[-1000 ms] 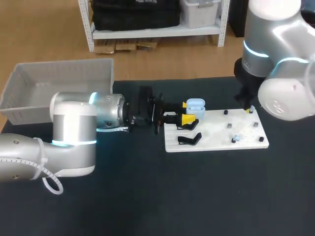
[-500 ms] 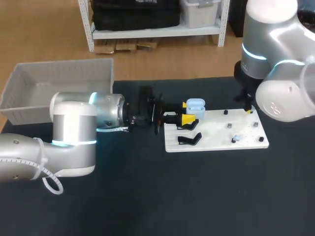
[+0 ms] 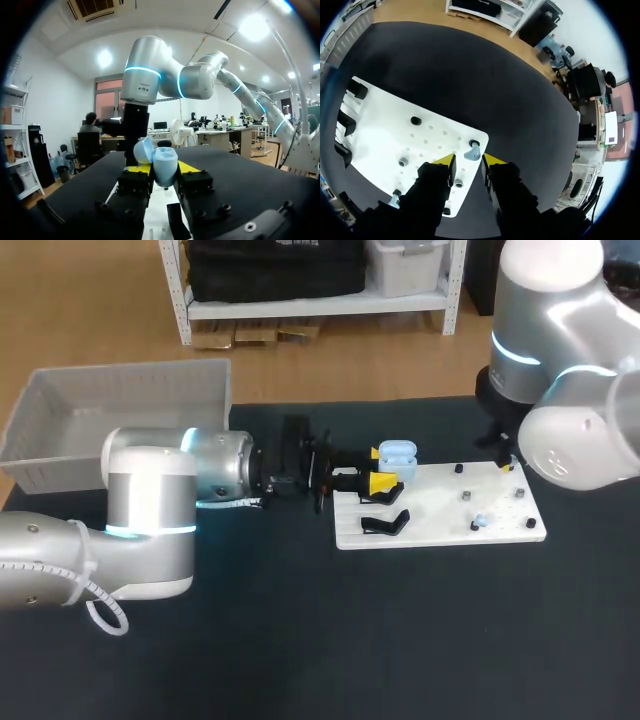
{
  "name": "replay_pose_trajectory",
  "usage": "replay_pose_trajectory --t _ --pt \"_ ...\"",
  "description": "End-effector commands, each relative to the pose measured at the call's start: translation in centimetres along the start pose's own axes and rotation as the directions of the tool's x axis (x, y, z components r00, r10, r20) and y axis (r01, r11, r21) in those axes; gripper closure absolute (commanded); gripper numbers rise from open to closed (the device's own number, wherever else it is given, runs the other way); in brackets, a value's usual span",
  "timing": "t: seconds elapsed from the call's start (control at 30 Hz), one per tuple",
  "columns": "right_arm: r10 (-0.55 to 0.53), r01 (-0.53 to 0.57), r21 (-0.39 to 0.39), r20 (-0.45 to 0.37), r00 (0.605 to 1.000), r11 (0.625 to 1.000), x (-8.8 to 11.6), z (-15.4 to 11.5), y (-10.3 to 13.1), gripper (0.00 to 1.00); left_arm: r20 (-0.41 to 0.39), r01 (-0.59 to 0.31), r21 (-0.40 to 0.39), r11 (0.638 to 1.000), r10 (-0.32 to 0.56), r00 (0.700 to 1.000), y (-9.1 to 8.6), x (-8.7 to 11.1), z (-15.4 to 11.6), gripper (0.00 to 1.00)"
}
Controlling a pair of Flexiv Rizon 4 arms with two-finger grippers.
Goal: Pick up each earbud case from the left stands, insert the matching earbuds, close the lid, and place the case in the box.
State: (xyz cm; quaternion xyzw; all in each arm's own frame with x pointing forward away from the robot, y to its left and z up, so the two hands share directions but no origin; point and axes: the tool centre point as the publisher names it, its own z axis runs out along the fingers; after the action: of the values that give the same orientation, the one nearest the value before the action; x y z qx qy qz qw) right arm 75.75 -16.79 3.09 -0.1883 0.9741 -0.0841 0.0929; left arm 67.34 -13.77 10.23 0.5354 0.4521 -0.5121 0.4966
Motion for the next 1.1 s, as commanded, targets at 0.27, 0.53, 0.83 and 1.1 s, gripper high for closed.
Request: replay_pose_trajectory --t 0.27,0.53,0.83,1.1 --pt "0.003 -0.003 0.003 -0.001 1.000 1.000 -0.10 0.27 0.18 0.70 0.004 -0.004 -0.003 1.000 0.004 1.000 -0.05 0.11 -0.01 1.00" --pt "0.001 -0.001 0.022 0.000 1.000 1.000 -0.40 0.44 -0.03 0.70 0.004 -0.004 -0.003 1.000 0.004 1.000 -0.05 0.11 -0.01 1.00" --pt "0.012 -0.012 0.031 -0.005 1.000 0.999 -0.44 0.85 -0.30 0.70 0.004 -0.004 -0.003 1.000 0.004 1.000 -0.05 0.11 -0.01 1.00" --pt "0.017 -0.017 0.033 -0.004 1.000 0.999 -0.41 0.94 -0.22 0.72 0.004 -0.004 -0.003 1.000 0.004 1.000 -0.05 0.11 -0.01 1.00"
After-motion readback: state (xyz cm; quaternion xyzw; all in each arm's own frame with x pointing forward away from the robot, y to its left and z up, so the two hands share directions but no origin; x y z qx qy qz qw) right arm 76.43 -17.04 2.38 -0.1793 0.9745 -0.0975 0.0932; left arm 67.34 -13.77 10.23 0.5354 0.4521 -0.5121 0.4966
